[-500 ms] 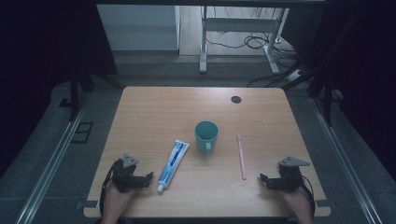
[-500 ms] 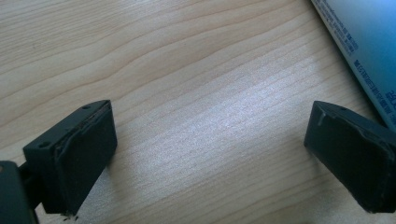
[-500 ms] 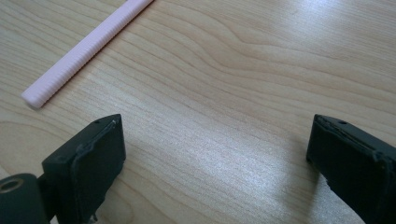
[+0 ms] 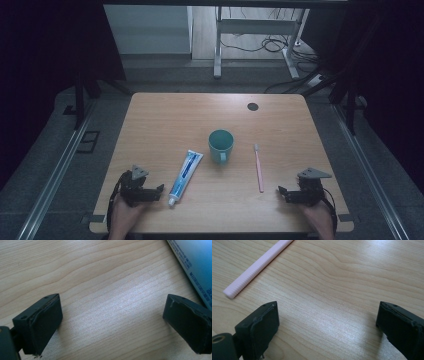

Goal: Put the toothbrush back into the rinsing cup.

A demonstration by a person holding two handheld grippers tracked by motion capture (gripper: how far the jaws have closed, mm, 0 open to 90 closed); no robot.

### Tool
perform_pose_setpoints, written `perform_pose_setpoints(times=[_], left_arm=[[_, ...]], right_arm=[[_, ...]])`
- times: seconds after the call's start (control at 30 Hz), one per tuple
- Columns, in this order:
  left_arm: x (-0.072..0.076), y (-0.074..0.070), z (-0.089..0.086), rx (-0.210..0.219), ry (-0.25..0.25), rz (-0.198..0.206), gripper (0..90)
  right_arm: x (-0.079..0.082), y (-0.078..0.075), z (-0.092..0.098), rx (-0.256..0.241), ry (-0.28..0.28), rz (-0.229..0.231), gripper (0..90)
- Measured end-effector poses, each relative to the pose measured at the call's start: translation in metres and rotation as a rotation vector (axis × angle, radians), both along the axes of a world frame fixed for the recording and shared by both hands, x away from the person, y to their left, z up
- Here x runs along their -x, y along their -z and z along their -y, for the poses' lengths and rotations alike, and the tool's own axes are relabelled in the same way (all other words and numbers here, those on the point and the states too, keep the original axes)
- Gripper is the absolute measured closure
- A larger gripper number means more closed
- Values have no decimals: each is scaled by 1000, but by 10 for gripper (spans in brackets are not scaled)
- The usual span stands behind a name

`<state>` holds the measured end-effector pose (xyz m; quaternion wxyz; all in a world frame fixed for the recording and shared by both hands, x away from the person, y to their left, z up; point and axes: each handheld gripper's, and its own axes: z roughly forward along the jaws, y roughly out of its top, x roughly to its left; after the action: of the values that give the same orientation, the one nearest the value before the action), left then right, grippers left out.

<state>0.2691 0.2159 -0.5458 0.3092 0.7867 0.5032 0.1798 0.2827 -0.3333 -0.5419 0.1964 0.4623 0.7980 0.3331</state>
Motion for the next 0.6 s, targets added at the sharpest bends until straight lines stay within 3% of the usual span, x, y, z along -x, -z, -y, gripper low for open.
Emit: perform_pose_setpoints(times=[0.2, 0.6], left_arm=[[0, 0, 0, 0, -3, 1, 27], [1, 0, 0, 0, -7, 1, 27]], right_arm=[[3, -2, 1, -9, 0, 0, 127], [4, -12, 2, -24, -22, -7, 164]])
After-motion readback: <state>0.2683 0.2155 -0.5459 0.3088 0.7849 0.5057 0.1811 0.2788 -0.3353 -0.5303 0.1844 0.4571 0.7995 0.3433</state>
